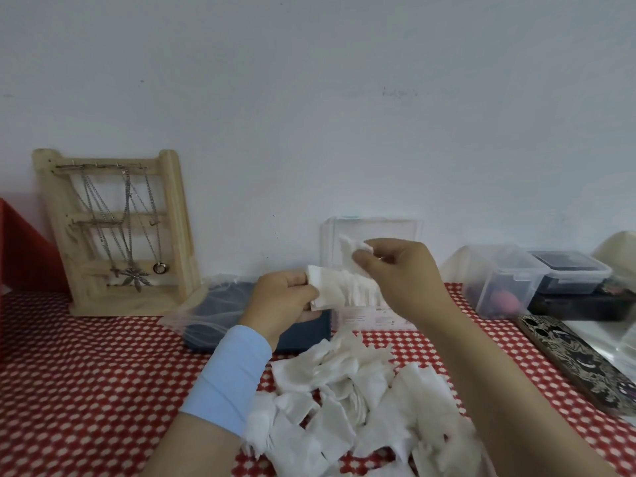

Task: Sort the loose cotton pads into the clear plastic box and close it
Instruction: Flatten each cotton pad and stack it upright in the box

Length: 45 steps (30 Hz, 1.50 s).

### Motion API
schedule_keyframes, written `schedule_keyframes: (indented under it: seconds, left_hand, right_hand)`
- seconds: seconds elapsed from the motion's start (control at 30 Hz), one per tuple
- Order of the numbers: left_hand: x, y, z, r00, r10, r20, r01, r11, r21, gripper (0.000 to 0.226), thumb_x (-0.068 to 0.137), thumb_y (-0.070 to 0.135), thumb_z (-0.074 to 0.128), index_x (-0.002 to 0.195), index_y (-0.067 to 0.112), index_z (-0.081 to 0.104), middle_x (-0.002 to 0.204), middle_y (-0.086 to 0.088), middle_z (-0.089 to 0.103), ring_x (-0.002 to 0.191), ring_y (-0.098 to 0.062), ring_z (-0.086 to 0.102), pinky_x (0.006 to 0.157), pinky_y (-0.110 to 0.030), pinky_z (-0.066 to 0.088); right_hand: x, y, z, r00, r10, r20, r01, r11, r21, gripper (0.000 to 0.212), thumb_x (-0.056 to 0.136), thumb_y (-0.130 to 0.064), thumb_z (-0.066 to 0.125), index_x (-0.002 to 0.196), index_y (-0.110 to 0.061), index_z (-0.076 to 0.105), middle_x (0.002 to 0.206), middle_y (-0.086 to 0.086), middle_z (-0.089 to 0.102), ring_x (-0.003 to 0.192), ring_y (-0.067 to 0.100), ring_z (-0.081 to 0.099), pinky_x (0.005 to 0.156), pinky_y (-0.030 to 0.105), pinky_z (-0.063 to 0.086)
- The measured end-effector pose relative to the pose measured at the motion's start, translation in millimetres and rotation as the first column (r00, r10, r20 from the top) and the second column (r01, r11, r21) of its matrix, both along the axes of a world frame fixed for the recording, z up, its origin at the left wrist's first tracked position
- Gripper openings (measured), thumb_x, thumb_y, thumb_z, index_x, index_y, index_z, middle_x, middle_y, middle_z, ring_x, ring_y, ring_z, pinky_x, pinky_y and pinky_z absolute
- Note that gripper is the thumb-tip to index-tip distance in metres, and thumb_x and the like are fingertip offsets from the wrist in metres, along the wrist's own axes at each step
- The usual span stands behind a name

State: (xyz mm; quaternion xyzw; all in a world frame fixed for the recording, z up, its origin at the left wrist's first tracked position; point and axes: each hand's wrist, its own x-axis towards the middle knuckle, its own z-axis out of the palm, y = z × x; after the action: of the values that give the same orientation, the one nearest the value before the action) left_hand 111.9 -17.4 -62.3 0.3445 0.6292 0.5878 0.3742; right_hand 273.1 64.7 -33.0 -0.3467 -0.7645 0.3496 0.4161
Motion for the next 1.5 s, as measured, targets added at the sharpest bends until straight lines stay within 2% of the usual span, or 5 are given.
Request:
schedule_keyframes:
  seconds: [0.23,0.57,0.77,1.13,1.5]
  left_hand:
    - [2.3,-2.9,5.9,0.968,-0.181,0.176,0.166,0.981,0.096,0.019,0.099,0.007,0.057,0.113,0.005,0.071,0.104,-0.012,0.078,0.096,-0.024,0.076,0.074,-0.029,0.061]
    - [1.0,-4.8,6.8,0.951,-0.217,0.220,0.208,0.976,0.063,0.023,0.099,0.000,0.053,0.114,-0.003,0.070,0.102,-0.019,0.076,0.087,-0.023,0.076,0.068,-0.029,0.062]
    - [1.5,-3.2,10.3,0.922,-0.208,0.327,0.194,0.978,0.075,0.035,0.104,0.026,0.048,0.112,-0.001,0.068,0.100,-0.020,0.076,0.089,-0.029,0.075,0.070,-0.037,0.063]
    - [-4.9,-8.1,8.9,0.979,-0.193,0.059,0.190,0.981,0.047,0.016,0.088,0.002,0.073,0.101,0.012,0.072,0.099,-0.005,0.079,0.092,-0.020,0.076,0.071,-0.028,0.062]
    - [-4.9,-6.4,7.4,0.989,-0.144,0.041,0.144,0.990,0.015,0.017,0.088,0.004,0.074,0.104,0.008,0.072,0.101,-0.008,0.078,0.090,-0.020,0.077,0.069,-0.027,0.062]
  right_hand:
    - [3.2,-2.3,3.4,0.968,0.250,-0.031,-0.246,0.914,-0.323,0.017,0.100,-0.014,0.062,0.094,-0.008,0.077,0.059,-0.002,0.066,0.050,0.007,0.055,0.050,0.020,0.045]
    - [3.2,6.8,-3.2,0.970,0.205,0.126,-0.183,0.969,-0.169,0.014,0.098,-0.020,0.065,0.109,-0.019,0.072,0.073,0.014,0.068,0.050,0.009,0.054,0.053,0.019,0.045]
    - [-0.6,9.6,-7.6,0.969,0.189,0.159,-0.179,0.981,-0.075,0.010,0.096,-0.018,0.067,0.103,-0.024,0.071,0.055,-0.011,0.060,0.046,0.004,0.053,0.053,0.018,0.049]
    - [-1.7,7.7,-7.8,0.997,-0.039,0.067,0.040,0.999,-0.020,0.018,0.099,-0.026,0.057,0.098,-0.030,0.074,0.093,-0.020,0.068,0.058,-0.007,0.055,0.066,0.018,0.043]
    - [-4.8,2.5,-7.0,1.000,0.003,0.026,-0.001,0.997,-0.074,0.013,0.081,-0.020,0.083,0.072,-0.022,0.075,0.064,-0.014,0.067,0.045,-0.006,0.055,0.049,0.012,0.039]
